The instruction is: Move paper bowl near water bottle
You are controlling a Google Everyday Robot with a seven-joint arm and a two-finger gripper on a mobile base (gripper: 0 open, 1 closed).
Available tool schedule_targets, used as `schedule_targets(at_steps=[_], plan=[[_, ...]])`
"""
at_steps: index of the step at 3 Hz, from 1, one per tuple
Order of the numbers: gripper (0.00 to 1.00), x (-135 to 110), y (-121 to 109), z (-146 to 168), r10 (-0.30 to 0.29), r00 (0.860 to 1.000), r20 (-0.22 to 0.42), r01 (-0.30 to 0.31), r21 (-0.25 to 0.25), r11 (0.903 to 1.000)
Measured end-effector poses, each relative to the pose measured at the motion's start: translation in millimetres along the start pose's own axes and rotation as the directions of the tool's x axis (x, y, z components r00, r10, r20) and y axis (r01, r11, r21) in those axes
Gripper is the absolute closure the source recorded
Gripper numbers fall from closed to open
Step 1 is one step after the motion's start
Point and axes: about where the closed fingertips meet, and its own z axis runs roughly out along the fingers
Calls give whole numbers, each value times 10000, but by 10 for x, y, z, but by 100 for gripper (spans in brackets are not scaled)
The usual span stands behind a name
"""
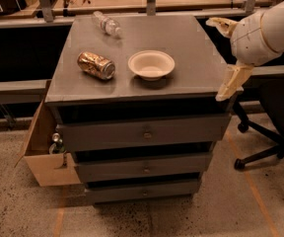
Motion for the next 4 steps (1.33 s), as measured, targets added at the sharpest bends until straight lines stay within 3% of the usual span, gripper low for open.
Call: schedule_targets(at_steps=[1,2,4], plan=[[0,-19,-154,135,-955,9938,573,914,697,9934],[0,12,-241,294,-1489,9860,755,1368,1463,9797],[0,28,-288,335,-1770,9833,419,1665,1847,9686]])
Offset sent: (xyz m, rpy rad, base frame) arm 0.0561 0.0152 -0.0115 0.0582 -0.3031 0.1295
